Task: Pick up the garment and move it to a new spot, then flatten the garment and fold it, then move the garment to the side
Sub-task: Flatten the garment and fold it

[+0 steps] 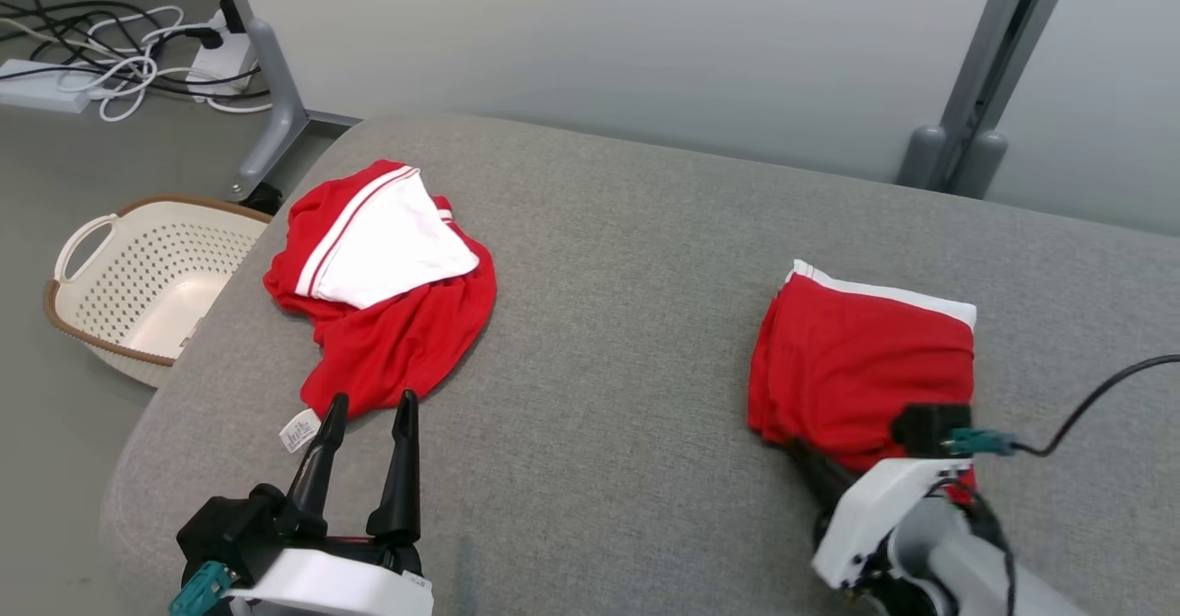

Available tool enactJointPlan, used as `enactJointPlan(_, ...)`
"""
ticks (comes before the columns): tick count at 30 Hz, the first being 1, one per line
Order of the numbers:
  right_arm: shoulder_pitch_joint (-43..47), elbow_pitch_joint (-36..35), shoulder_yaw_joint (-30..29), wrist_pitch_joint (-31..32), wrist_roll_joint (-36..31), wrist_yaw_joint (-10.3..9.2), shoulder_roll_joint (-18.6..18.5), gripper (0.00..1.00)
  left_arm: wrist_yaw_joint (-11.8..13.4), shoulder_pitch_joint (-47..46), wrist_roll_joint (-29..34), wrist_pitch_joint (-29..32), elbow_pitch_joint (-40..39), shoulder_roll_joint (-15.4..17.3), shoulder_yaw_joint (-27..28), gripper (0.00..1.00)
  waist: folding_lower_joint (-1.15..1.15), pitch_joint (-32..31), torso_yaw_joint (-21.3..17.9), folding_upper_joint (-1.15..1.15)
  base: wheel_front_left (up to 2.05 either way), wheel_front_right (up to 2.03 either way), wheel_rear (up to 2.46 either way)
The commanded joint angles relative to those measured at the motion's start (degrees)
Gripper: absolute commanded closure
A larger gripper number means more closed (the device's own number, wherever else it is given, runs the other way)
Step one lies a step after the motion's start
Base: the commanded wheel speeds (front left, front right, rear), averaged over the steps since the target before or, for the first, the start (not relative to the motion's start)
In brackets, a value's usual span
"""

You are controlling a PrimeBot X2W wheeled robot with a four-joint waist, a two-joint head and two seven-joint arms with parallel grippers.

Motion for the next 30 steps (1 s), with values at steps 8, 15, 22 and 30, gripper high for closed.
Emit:
enactJointPlan(8, -0.9, -6.4, 9.0, -3.1, 3.5, 0.03, 0.4, 1.0, -0.1, 0.1, 0.6, 0.2, -0.3, 0.6, -0.3, 0.0, 0.0, -0.7, -3.3, 0.0, 0.0, 0.0, 0.0)
enactJointPlan(15, -3.2, -9.5, 10.6, -7.5, 5.1, 0.03, -4.1, 1.0, 0.3, 0.5, 0.2, 0.2, -0.5, 0.7, -0.1, 0.0, 0.0, -0.9, -6.4, 0.0, 0.0, 0.0, 0.0)
enactJointPlan(22, -4.3, -12.3, 7.0, -9.3, 3.4, 0.03, -7.4, 0.0, 0.6, 0.5, 0.0, 0.1, -0.7, 0.8, 0.5, 0.0, 0.0, -0.9, -9.8, 0.0, 0.0, 0.0, 0.0)
enactJointPlan(30, 1.8, -21.6, -10.2, -9.4, -10.2, 0.03, -9.2, 0.0, 1.1, 1.0, 0.3, 0.0, -1.8, 1.3, 2.4, 0.0, 0.0, -1.2, -13.9, 0.0, 0.0, 0.0, 0.0)
